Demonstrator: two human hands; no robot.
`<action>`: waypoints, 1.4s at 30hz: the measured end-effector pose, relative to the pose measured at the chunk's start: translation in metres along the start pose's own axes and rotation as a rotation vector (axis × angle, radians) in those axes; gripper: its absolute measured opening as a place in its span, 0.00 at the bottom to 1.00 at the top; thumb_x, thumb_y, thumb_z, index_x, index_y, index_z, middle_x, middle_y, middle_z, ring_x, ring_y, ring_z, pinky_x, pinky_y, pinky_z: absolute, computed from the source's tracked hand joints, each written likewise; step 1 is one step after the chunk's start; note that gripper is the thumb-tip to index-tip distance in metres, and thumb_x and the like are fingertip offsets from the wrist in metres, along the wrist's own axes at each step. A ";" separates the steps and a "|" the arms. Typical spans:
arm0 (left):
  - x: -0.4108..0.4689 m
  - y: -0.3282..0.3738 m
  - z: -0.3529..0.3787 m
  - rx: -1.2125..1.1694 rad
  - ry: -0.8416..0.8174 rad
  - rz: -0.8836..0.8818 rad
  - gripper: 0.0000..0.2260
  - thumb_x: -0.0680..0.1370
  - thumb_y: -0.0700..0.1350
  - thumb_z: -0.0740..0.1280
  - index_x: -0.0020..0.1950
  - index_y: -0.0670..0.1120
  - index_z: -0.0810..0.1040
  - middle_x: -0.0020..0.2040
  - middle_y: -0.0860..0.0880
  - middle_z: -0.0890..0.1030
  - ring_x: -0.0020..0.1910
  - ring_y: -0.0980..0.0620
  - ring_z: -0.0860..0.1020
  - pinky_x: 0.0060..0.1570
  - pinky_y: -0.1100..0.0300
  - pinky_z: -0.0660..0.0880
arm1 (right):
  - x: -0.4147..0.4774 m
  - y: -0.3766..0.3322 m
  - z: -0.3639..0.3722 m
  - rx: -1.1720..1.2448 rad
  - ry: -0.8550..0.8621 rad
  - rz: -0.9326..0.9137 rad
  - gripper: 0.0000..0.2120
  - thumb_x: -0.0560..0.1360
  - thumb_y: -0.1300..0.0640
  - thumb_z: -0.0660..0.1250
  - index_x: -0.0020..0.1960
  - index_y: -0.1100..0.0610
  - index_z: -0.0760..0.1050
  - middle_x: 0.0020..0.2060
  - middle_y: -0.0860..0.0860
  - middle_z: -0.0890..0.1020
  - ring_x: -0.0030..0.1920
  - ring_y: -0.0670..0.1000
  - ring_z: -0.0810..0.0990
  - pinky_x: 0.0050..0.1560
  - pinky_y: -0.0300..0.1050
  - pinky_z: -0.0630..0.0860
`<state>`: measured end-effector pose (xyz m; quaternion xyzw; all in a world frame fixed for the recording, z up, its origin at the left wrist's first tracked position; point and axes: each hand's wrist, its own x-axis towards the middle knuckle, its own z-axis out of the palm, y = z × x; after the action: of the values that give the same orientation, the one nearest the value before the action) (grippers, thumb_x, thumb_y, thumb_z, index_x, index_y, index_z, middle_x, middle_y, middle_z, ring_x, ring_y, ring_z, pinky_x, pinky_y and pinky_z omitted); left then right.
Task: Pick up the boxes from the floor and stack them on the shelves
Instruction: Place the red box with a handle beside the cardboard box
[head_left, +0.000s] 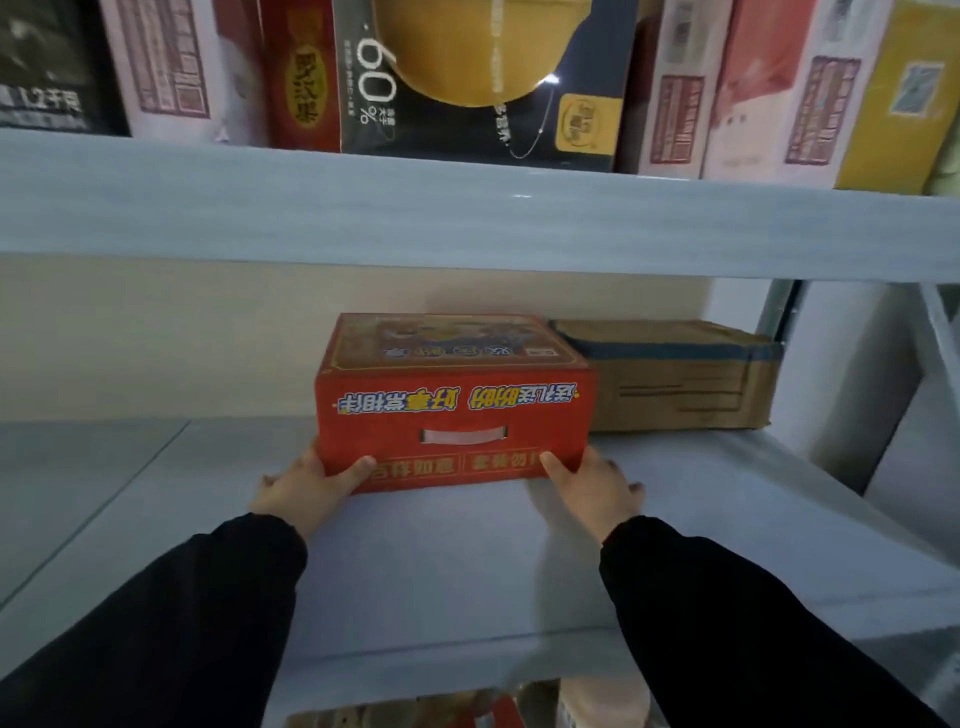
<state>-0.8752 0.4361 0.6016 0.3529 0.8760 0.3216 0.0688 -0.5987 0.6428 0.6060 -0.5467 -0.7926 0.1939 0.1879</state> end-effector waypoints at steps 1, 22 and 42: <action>0.010 0.003 0.005 0.096 0.007 -0.003 0.35 0.76 0.74 0.56 0.77 0.55 0.63 0.67 0.45 0.79 0.70 0.42 0.74 0.71 0.41 0.61 | 0.007 -0.001 0.003 -0.066 0.019 0.021 0.33 0.78 0.28 0.51 0.68 0.51 0.71 0.65 0.54 0.79 0.69 0.57 0.72 0.68 0.61 0.62; 0.050 0.014 0.024 0.491 -0.094 -0.174 0.46 0.71 0.78 0.47 0.82 0.51 0.59 0.83 0.50 0.58 0.82 0.38 0.52 0.74 0.30 0.49 | 0.031 0.002 0.013 -0.294 -0.066 0.029 0.46 0.75 0.27 0.49 0.81 0.57 0.57 0.81 0.57 0.60 0.80 0.60 0.55 0.74 0.69 0.52; -0.328 0.260 0.308 0.438 -0.129 0.763 0.36 0.79 0.63 0.53 0.82 0.44 0.55 0.82 0.36 0.56 0.80 0.31 0.52 0.75 0.31 0.50 | -0.326 0.491 -0.114 -0.257 -0.269 0.243 0.38 0.79 0.32 0.58 0.83 0.45 0.50 0.83 0.56 0.45 0.82 0.62 0.43 0.80 0.62 0.50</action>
<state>-0.3755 0.5184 0.4843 0.6764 0.7245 0.1080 -0.0769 -0.0428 0.5090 0.4242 -0.6270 -0.7569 0.1836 -0.0154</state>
